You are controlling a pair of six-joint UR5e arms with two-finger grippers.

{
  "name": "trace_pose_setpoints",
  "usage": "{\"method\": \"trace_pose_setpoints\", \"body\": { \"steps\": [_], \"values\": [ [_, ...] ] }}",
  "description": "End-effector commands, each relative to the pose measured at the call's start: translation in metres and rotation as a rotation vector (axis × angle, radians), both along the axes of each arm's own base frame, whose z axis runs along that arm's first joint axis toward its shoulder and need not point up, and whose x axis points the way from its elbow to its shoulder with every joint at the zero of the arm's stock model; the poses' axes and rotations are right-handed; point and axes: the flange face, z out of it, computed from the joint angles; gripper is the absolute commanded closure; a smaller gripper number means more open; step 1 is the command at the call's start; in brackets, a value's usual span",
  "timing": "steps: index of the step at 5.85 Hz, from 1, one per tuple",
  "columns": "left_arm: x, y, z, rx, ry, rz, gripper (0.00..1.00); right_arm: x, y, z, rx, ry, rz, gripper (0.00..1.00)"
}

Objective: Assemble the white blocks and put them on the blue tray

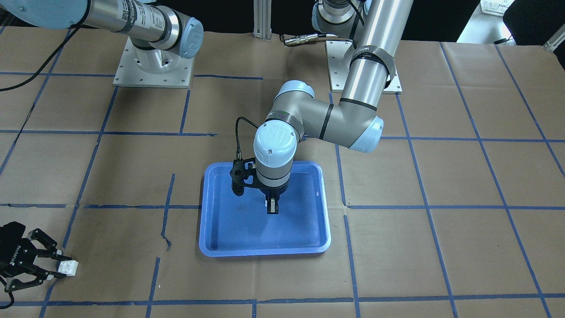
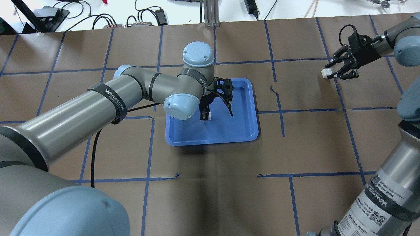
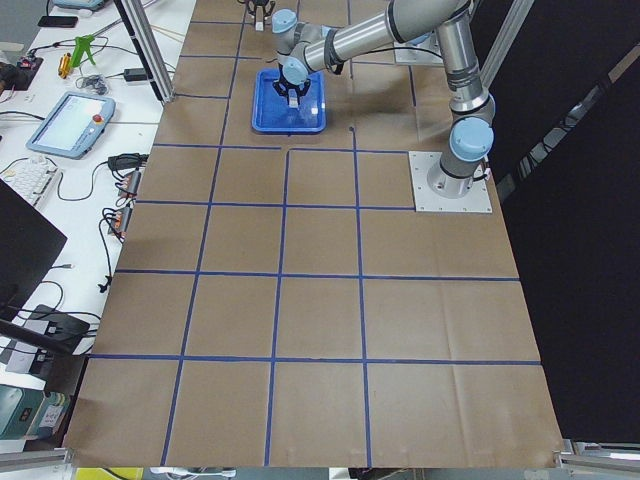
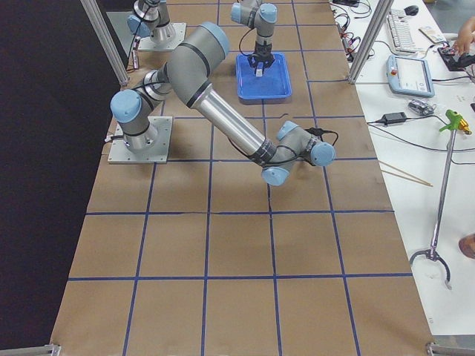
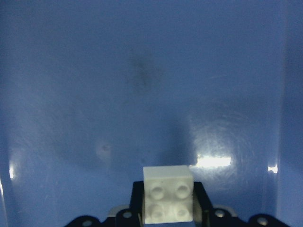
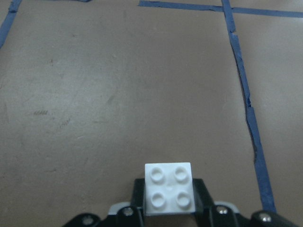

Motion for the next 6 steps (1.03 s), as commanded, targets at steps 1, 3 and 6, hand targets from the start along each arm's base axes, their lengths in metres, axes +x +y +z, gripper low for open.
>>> {"method": "trace_pose_setpoints", "body": {
  "steps": [1,3,6],
  "values": [
    [0.0,0.001,-0.003,0.003,-0.004,-0.002,0.72,-0.001,-0.001,0.012,-0.01,0.008,-0.007,0.68],
    [0.001,0.001,-0.005,0.007,-0.005,0.0,0.41,0.01,0.005,0.063,-0.017,0.025,-0.026,0.7],
    [0.009,-0.004,0.018,-0.021,-0.002,0.015,0.24,0.035,0.043,0.139,0.08,-0.014,-0.013,0.7]
  ]
}}
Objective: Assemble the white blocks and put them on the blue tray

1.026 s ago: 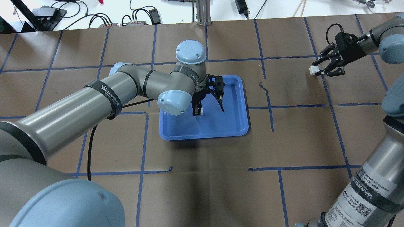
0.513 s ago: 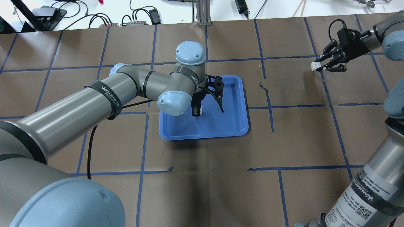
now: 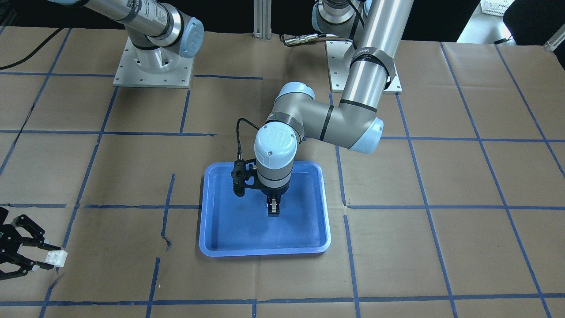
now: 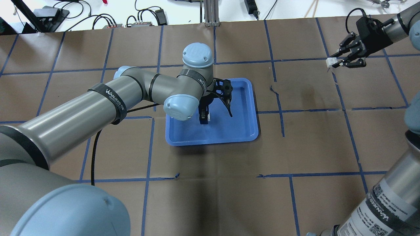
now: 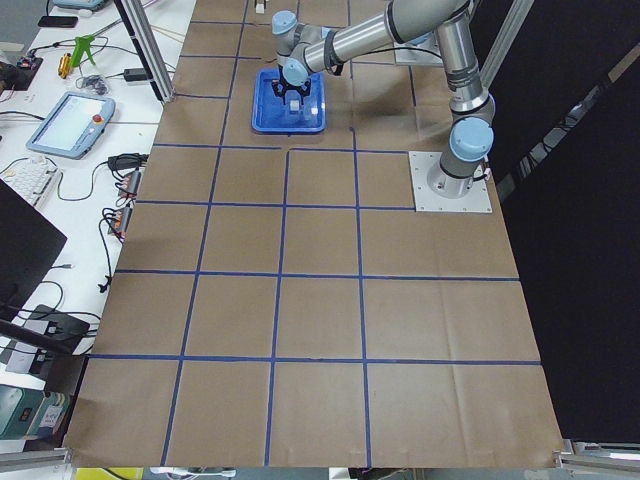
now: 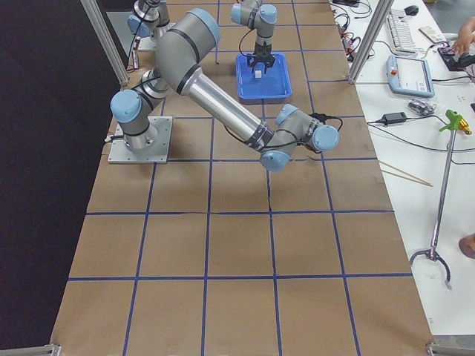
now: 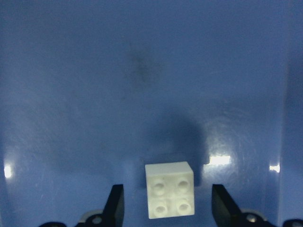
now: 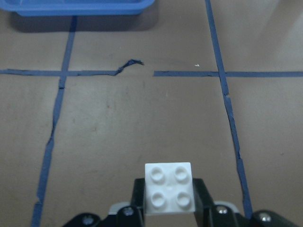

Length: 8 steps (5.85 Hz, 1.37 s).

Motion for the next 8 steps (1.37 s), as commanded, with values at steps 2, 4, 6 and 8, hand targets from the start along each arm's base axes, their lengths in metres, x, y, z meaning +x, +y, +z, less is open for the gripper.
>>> {"method": "trace_pose_setpoints", "body": {
  "steps": [2,4,6,8],
  "values": [
    [0.028,0.004,0.087,-0.017,0.004,0.059,0.18,0.059,0.054,0.045,0.05,-0.023,0.041,0.7],
    [0.08,0.045,0.184,0.031,-0.012,0.221,0.17,0.119,0.086,0.041,0.061,-0.027,0.067,0.7],
    [0.096,0.078,0.224,0.014,-0.029,0.54,0.01,0.189,0.102,0.028,0.056,0.01,0.049,0.7],
    [0.1,0.082,0.245,-0.038,-0.055,1.011,0.01,0.269,0.114,0.008,0.032,0.026,-0.022,0.7]
  ]
}}
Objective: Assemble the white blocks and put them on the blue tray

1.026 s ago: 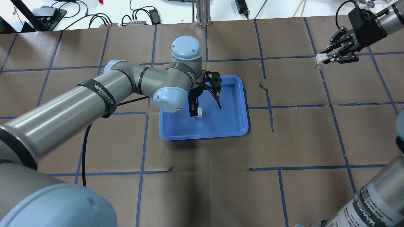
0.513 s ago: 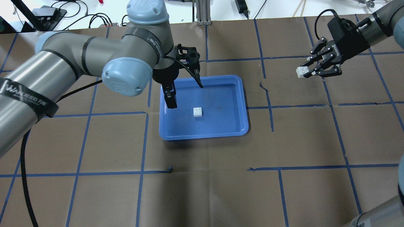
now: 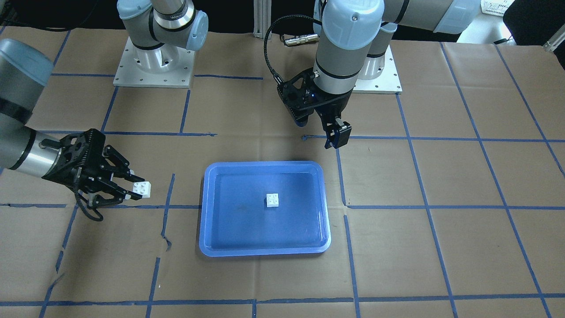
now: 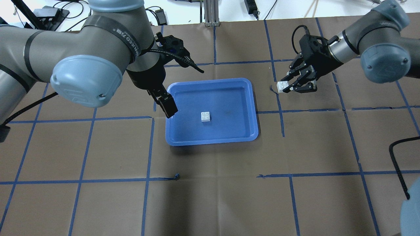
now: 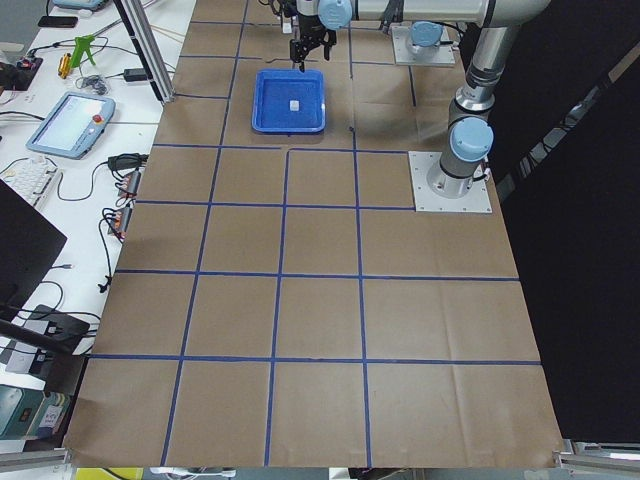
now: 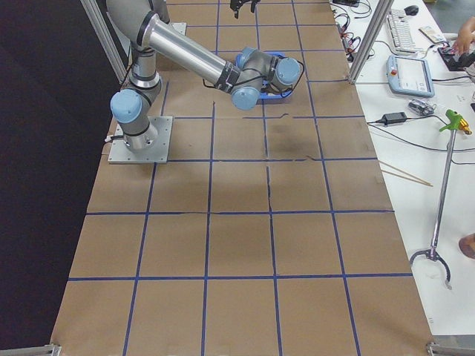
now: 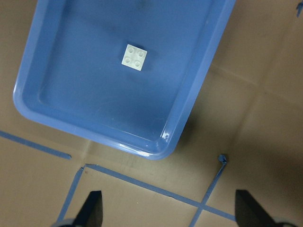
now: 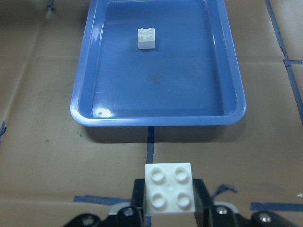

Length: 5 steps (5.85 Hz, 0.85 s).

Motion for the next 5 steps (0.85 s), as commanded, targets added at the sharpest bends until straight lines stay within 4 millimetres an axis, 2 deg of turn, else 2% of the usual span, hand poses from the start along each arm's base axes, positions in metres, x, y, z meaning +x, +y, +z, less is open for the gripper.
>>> {"method": "trace_pose_setpoints", "body": {
  "steps": [1,2,3,4,5],
  "values": [
    [0.005,0.003,0.011,-0.018,-0.034,0.422,0.01,0.079,0.018,-0.018,-0.034,0.009,-0.078,0.7],
    [0.02,-0.002,0.016,-0.017,-0.037,0.635,0.01,0.107,0.026,-0.028,-0.059,0.001,-0.137,0.7],
    [0.025,-0.004,0.017,-0.014,-0.047,0.745,0.01,0.133,0.028,-0.042,-0.074,-0.011,-0.166,0.7],
    [0.028,-0.005,0.021,-0.023,-0.041,0.742,0.01,0.158,0.029,-0.058,-0.077,-0.022,-0.185,0.7],
    [0.043,-0.01,0.02,-0.031,-0.041,0.752,0.01,0.17,0.029,-0.076,-0.069,-0.024,-0.174,0.7]
  ]
}}
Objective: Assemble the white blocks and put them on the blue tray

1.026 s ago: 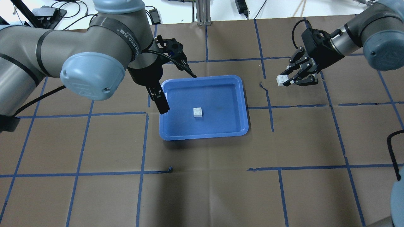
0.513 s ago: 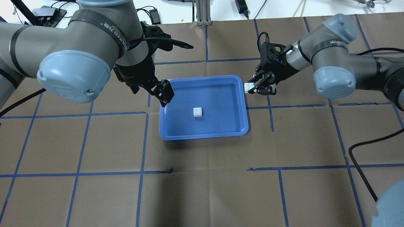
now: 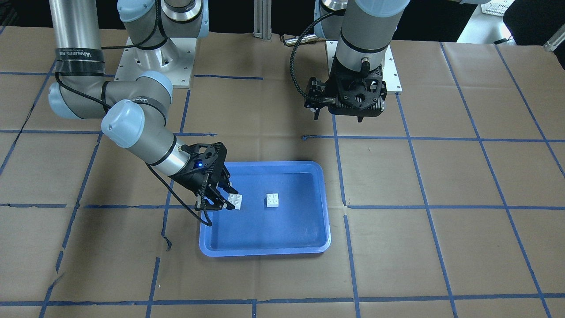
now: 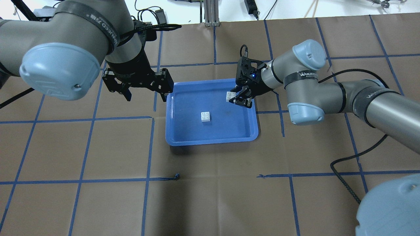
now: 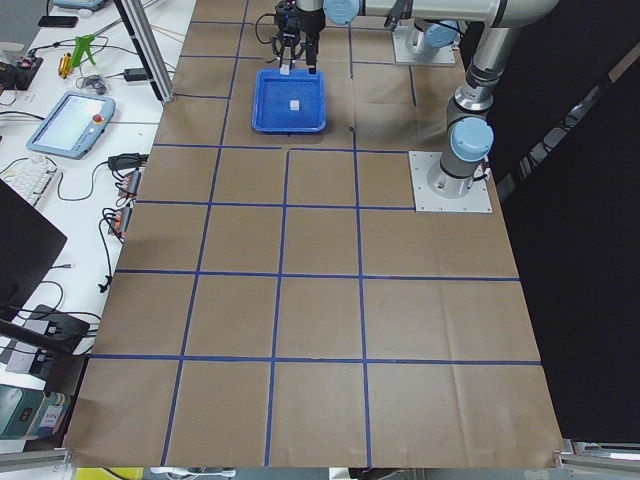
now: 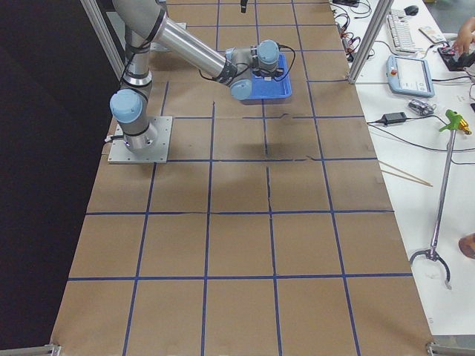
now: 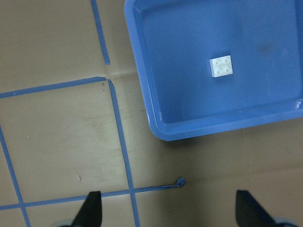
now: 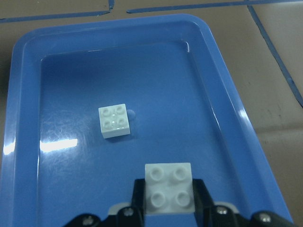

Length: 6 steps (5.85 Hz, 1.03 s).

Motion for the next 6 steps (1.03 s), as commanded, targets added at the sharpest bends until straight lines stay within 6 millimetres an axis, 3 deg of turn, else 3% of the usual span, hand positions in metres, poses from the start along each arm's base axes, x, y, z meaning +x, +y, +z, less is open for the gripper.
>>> {"method": "trace_pose_setpoints", "body": {
  "steps": [1,2,5,6],
  "values": [
    [0.037,-0.013,0.002,-0.007,0.0,0.068,0.01,0.02,0.001,-0.031,0.008,-0.003,0.009,0.7],
    [0.048,-0.012,-0.008,0.025,-0.003,0.057,0.01,0.027,0.003,-0.045,0.015,-0.001,0.026,0.7],
    [0.048,-0.004,-0.001,0.096,-0.002,-0.022,0.01,0.039,0.019,-0.073,0.026,0.006,0.071,0.71],
    [0.055,0.002,0.012,0.067,-0.002,-0.002,0.01,0.039,0.021,-0.076,0.013,0.004,0.07,0.71]
  ]
}}
